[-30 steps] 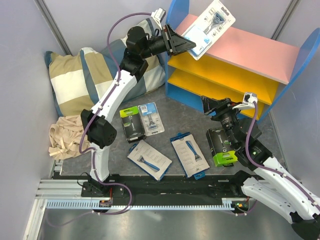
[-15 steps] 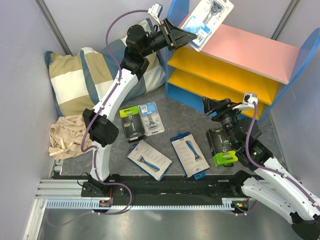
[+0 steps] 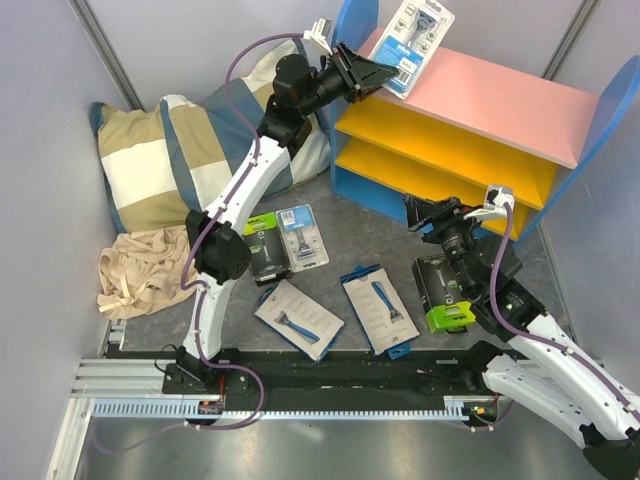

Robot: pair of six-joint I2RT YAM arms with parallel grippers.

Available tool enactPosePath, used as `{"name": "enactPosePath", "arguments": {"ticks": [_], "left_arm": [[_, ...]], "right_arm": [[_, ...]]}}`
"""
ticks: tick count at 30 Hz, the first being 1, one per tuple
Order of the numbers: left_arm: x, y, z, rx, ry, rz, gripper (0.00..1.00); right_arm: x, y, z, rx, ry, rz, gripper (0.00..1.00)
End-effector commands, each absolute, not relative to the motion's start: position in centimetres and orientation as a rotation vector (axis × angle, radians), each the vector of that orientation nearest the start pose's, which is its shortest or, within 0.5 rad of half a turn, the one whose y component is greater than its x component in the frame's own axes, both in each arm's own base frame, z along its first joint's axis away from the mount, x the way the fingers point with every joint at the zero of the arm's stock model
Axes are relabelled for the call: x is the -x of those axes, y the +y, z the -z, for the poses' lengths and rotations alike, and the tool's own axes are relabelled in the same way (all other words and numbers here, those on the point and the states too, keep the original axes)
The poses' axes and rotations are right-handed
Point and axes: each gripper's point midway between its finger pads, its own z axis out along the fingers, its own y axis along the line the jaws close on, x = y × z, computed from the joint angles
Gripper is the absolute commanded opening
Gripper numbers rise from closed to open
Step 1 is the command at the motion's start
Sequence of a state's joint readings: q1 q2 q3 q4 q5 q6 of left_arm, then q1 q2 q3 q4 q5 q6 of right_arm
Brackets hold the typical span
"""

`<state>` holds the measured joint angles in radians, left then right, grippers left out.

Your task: Place and organize the shaving razors onto the shelf

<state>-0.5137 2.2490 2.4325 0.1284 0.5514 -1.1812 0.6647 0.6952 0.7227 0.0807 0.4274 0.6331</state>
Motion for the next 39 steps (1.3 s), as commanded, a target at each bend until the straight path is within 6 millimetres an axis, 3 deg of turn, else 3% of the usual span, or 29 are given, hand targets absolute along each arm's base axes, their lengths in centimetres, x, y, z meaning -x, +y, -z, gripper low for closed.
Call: {"name": "enactPosePath", "arguments": {"ticks": [1,9,15,21,28,39], "left_arm": [[-47.3,-40.9,-49.2,-0.045,1.466,1.711,0.32],[-47.4,-41.6,-47.8,-0.061,1.513,1.697,0.45],[-46.9,-42.1,-47.1,-0.098,1.537,1.652,0.63],[-45.8,-42.2,-45.6,-0.136,1.625,1.591,0.65],[-44.4,-40.9,-45.7,-0.167,1.680,1.490,0.67],[-44.1,-40.7,-43.4,-0.154,1.800,1.477,0.68]], "right_arm": [[-27.1,14.3,-35.9,-0.338,1.445,-0.722,0.71],[-27.1,14.1,-35.6,-0.341,1.451,-0.707,0.71],[-27.0,13.7,-35.7,-0.345,1.446,-0.690,0.71],[-26.8,13.4,-35.7,-0.349,1.443,-0.681,0.71],[-26.8,13.4,-35.2,-0.352,1.451,-0.681,0.71],[-26.6,13.3,-34.9,-0.353,1.457,-0.680,0.72]]}}
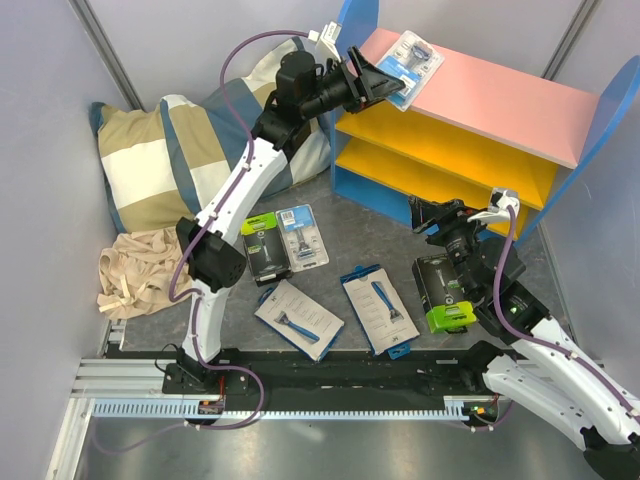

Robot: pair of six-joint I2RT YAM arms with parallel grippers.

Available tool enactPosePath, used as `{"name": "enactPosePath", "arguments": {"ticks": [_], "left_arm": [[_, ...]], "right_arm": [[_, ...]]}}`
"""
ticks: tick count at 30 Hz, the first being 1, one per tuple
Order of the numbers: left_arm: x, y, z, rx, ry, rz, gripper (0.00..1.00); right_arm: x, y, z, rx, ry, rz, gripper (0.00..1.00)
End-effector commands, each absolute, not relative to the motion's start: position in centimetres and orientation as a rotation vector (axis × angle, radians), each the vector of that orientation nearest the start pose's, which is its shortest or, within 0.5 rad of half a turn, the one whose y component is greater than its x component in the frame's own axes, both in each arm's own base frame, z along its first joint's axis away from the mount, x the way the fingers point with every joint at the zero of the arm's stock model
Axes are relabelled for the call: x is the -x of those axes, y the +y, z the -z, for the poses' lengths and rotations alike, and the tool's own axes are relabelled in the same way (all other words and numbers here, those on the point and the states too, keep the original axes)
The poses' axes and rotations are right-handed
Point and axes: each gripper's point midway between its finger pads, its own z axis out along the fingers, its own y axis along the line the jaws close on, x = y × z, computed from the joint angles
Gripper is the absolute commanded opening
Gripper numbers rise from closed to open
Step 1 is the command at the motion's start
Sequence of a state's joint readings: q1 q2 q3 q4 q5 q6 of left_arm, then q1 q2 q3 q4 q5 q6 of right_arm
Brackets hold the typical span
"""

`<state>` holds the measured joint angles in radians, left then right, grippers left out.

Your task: Place and organize the shaving razors onto the shelf

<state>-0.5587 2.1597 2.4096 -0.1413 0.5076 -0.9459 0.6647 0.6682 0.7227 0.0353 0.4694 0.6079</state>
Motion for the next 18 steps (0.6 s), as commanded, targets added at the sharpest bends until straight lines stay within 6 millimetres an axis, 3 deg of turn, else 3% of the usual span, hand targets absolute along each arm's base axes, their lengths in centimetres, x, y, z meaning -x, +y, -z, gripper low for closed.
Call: {"name": "enactPosePath", "arguments": {"ticks": [1,6,11,18], "left_arm": [[-44.2,-40.4,-43.3,-0.140,1.812,1.469,0.68],[-44.3,-39.6,-42.0,-0.094,1.882,1.471,0.68],[-43.9,-39.3,-42.0,-0.122,1.884,1.469,0.69],[-41.9,-38.8,-44.8,-0.198,1.742,1.512,0.70]], "right_arm": [[-26.6,13.2,-35.0,-0.357,1.456,-0.679,0.72],[-26.5,13.1,-34.8,-0.357,1.460,-0.678,0.72],[-26.5,13.2,-34.7,-0.358,1.463,-0.682,0.72],[-26.5,13.3,-34.3,-0.360,1.469,-0.685,0.72]]}}
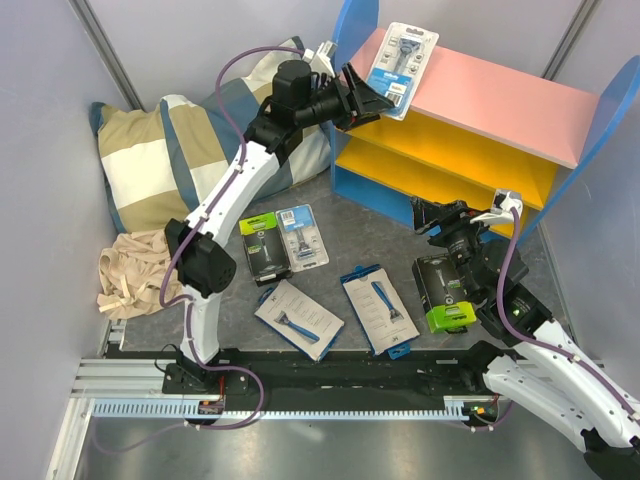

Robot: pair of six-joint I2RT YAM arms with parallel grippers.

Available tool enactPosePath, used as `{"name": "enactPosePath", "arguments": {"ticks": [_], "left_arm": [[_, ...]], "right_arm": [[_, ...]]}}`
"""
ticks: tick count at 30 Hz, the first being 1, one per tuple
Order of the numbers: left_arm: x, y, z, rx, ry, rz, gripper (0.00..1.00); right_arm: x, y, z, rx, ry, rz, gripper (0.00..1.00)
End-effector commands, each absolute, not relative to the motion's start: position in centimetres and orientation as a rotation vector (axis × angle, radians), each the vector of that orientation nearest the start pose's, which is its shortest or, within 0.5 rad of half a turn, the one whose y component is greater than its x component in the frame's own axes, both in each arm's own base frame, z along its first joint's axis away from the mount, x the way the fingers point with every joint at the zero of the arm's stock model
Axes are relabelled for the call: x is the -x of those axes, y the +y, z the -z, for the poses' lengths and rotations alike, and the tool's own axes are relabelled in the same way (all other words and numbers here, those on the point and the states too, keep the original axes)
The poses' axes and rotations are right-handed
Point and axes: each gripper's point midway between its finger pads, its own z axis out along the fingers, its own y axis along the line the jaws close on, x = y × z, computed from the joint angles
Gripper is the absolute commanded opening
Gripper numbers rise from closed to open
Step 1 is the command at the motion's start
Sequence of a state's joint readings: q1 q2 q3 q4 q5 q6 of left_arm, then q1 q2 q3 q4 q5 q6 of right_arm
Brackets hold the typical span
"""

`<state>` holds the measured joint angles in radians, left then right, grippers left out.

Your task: Place and organize the shaving razors onto the shelf

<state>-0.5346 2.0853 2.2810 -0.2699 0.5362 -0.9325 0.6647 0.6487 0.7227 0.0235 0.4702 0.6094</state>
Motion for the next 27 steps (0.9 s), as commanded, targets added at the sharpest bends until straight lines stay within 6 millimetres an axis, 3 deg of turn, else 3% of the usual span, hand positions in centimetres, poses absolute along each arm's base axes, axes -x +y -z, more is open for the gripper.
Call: {"name": "enactPosePath", "arguments": {"ticks": [1,7,10,13,17,18,19,20,22,23,26,27], "left_arm": [[-41.8,-38.7,-45.2,-0.203,1.720,1.515,0.70],[-40.9,-38.7,-46.4,-0.231,1.659,1.548,0.68],[-40.6,-39.1,-47.1,-0.238,1.631,1.567,0.62],[-40.8,-39.3,-47.3,-0.230,1.620,1.576,0.54],[-41.7,-39.8,-47.7,-0.184,1.617,1.610,0.32],[-42.0,-40.1,-47.5,-0.172,1.626,1.623,0.30],[-42.1,-40.1,-48.3,-0.174,1.605,1.635,0.29],[-42.8,-40.6,-47.4,-0.151,1.628,1.652,0.27],[-43.1,-40.8,-48.2,-0.143,1.605,1.667,0.27],[-43.9,-41.2,-47.3,-0.120,1.623,1.670,0.27],[-44.3,-41.3,-48.2,-0.101,1.597,1.688,0.29],[-44.9,-41.7,-47.4,-0.091,1.609,1.689,0.30]], "right_arm": [[-26.5,13.3,-34.3,-0.360,1.469,-0.685,0.72],[-26.6,13.3,-34.0,-0.361,1.475,-0.678,0.72],[-26.8,13.4,-33.9,-0.361,1.481,-0.676,0.72],[-26.9,13.4,-33.7,-0.362,1.484,-0.672,0.72],[-26.9,13.4,-33.7,-0.362,1.487,-0.670,0.72],[-26.9,13.5,-33.7,-0.359,1.488,-0.673,0.72],[-26.9,13.5,-33.7,-0.358,1.488,-0.672,0.72],[-26.9,13.5,-33.6,-0.357,1.489,-0.671,0.72],[-26.9,13.5,-33.7,-0.356,1.487,-0.670,0.72],[-26.9,13.5,-33.7,-0.357,1.487,-0.669,0.72],[-26.8,13.3,-33.7,-0.359,1.482,-0.668,0.72],[-26.8,13.3,-33.7,-0.357,1.482,-0.668,0.72]]}}
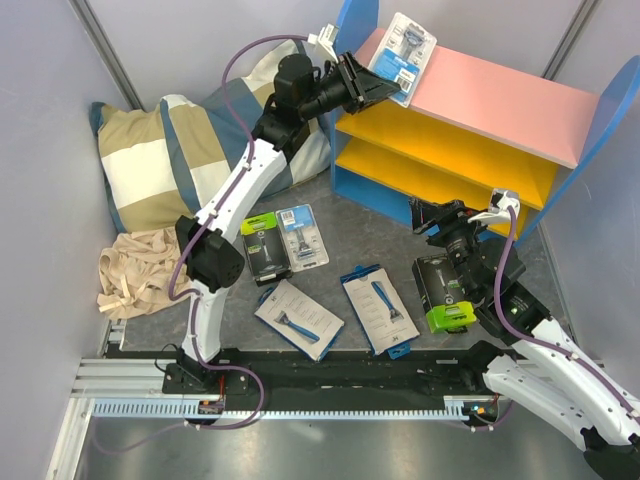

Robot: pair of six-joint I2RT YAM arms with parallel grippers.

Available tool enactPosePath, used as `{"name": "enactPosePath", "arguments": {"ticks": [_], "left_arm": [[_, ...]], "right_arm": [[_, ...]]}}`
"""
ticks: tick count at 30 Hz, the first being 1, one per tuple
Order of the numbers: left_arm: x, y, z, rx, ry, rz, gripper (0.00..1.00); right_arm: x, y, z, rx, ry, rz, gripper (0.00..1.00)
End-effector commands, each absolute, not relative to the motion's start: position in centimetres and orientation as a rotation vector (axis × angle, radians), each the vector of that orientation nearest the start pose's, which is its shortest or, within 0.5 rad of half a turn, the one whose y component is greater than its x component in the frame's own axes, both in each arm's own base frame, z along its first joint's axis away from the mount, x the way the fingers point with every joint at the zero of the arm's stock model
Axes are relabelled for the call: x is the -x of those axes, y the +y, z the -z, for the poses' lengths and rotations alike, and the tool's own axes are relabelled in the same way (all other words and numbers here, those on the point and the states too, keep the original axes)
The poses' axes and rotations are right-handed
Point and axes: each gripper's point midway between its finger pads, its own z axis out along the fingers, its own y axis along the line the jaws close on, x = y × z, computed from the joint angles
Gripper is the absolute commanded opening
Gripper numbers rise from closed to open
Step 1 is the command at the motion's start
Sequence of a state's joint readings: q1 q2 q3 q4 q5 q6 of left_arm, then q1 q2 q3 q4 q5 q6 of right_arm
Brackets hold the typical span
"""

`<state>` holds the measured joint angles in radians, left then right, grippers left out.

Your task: Place and organize the shaving razors onto the shelf

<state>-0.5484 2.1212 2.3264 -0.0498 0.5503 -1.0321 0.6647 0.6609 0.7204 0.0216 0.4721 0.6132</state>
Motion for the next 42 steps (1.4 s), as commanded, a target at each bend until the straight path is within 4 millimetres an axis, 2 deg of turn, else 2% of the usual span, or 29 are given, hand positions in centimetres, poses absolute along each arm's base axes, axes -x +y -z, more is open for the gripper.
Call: {"name": "enactPosePath", "arguments": {"ticks": [1,4,5,7,8,13,15,19,24,25,28,29,31,32,33,34,35,36,37,38,40,41,42], "left_arm": [[-44.8,-41.7,-47.8,-0.086,1.601,1.704,0.32],[-45.2,-42.1,-47.1,-0.078,1.616,1.712,0.39],[-45.2,-42.1,-47.0,-0.079,1.619,1.709,0.45],[-45.3,-42.2,-46.5,-0.085,1.632,1.697,0.51],[-45.3,-42.1,-46.4,-0.088,1.636,1.690,0.57],[-44.3,-41.1,-46.6,-0.097,1.669,1.619,0.72],[-44.1,-40.6,-46.2,-0.090,1.704,1.590,0.74],[-43.3,-39.8,-46.9,-0.114,1.711,1.544,0.77],[-43.1,-39.9,-46.5,-0.148,1.743,1.563,0.79],[-43.0,-40.0,-46.4,-0.156,1.752,1.569,0.83],[-42.9,-40.0,-46.0,-0.171,1.761,1.562,0.84],[-42.9,-40.0,-46.1,-0.179,1.755,1.557,0.84],[-42.6,-39.8,-46.4,-0.196,1.747,1.546,0.85],[-42.5,-39.7,-46.6,-0.206,1.737,1.544,0.85],[-42.3,-39.6,-46.9,-0.216,1.727,1.538,0.85],[-42.2,-39.5,-47.2,-0.222,1.719,1.537,0.86],[-42.0,-39.4,-47.3,-0.228,1.714,1.535,0.86],[-41.9,-39.4,-47.5,-0.239,1.706,1.530,0.86],[-41.6,-39.1,-48.0,-0.243,1.696,1.526,0.86],[-41.5,-39.0,-48.2,-0.246,1.691,1.522,0.87],[-41.2,-38.6,-48.2,-0.250,1.691,1.509,0.87],[-41.2,-38.4,-48.3,-0.251,1.690,1.506,0.87],[-41.2,-38.3,-47.9,-0.252,1.698,1.501,0.88]], "right_arm": [[-26.8,13.3,-33.7,-0.355,1.484,-0.666,0.72],[-26.8,13.3,-33.7,-0.356,1.483,-0.665,0.72],[-26.8,13.3,-33.6,-0.355,1.485,-0.665,0.72],[-26.7,13.3,-33.7,-0.352,1.483,-0.663,0.72],[-26.7,13.3,-33.7,-0.353,1.483,-0.664,0.72],[-26.6,13.0,-33.8,-0.355,1.480,-0.657,0.73],[-26.6,13.0,-33.8,-0.354,1.480,-0.656,0.73],[-26.7,13.1,-33.7,-0.354,1.483,-0.658,0.73],[-26.8,13.2,-33.9,-0.351,1.482,-0.655,0.73],[-26.8,13.2,-34.0,-0.345,1.483,-0.654,0.73],[-27.0,13.7,-34.9,-0.312,1.478,-0.654,0.75],[-26.8,14.2,-36.5,-0.280,1.460,-0.680,0.75],[-27.5,15.2,-37.1,-0.209,1.477,-0.653,0.75],[-27.6,15.5,-39.2,-0.183,1.450,-0.663,0.75],[-28.4,16.8,-38.9,-0.134,1.484,-0.656,0.75],[-28.7,17.3,-39.6,-0.092,1.483,-0.644,0.75],[-29.0,17.5,-42.0,-0.081,1.447,-0.659,0.75],[-29.8,19.1,-40.9,-0.022,1.506,-0.662,0.75],[-30.2,19.6,-41.2,0.005,1.509,-0.663,0.75],[-30.4,19.8,-43.0,0.015,1.482,-0.678,0.75],[-31.6,21.4,-42.6,0.060,1.516,-0.696,0.74],[-31.8,21.4,-44.0,0.064,1.496,-0.703,0.74],[-32.8,22.1,-43.3,0.078,1.524,-0.697,0.74]]}}
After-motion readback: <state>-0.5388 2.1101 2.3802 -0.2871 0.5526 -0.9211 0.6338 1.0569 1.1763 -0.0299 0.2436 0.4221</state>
